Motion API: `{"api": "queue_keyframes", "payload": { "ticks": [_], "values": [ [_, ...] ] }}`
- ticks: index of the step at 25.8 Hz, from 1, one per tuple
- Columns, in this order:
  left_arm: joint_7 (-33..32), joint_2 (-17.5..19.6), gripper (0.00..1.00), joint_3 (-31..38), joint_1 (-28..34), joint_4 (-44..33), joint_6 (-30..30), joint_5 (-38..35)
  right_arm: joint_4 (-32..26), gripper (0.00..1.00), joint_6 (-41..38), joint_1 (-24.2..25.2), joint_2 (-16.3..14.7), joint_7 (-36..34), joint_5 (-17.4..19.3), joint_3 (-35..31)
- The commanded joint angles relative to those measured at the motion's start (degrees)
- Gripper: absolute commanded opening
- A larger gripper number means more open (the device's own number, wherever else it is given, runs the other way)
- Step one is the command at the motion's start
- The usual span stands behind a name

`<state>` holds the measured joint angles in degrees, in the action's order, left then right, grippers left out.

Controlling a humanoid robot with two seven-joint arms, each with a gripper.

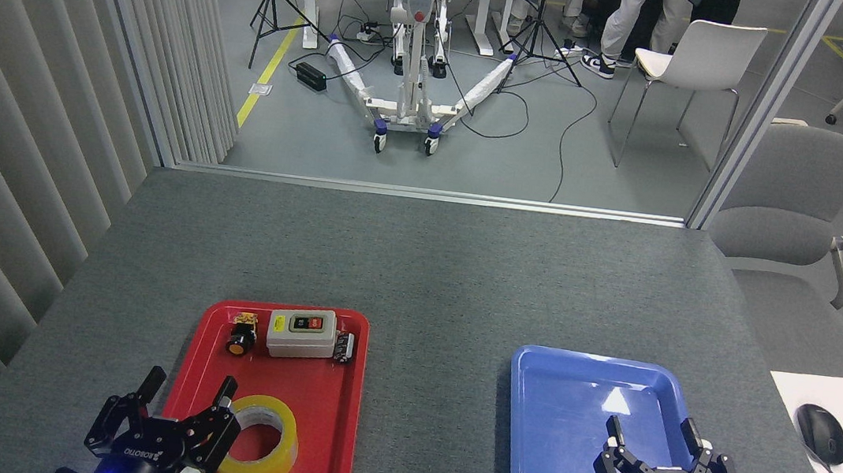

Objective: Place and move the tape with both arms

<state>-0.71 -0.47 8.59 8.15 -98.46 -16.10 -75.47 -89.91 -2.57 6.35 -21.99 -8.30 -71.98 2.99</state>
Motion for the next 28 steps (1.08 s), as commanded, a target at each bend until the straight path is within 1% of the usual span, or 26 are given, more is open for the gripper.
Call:
{"api": "queue_keyframes", "payload": {
  "ticks": [1, 6, 17, 26, 28],
  "values": [
    [-0.2, 0.0, 0.99, 0.0, 0.1, -0.1, -0.5, 0.9, -0.2, 1.0, 0.5, 0.1, 0.3, 0.6, 0.0, 0.0],
    [-0.3, -0.1, 0.99, 0.1, 0.1, -0.1, 0.1, 0.9, -0.2, 1.0, 0.5, 0.2, 0.5, 0.5, 0.0, 0.1],
    [-0.4, 0.0, 0.99, -0.1, -0.3, -0.1, -0.8, 0.9, -0.2, 1.0, 0.5, 0.2, 0.6, 0.5, -0.1, 0.1],
    [-0.8, 0.1, 0.99, -0.1, -0.6, -0.2, -0.8, 0.9, -0.2, 1.0, 0.5, 0.2, 0.0, 0.6, -0.1, 0.1],
    [-0.8, 0.1, 0.99, -0.1, -0.6, -0.2, -0.8, 0.9, -0.2, 1.0, 0.5, 0.2, 0.1, 0.6, -0.8, 0.1]
  ]
}}
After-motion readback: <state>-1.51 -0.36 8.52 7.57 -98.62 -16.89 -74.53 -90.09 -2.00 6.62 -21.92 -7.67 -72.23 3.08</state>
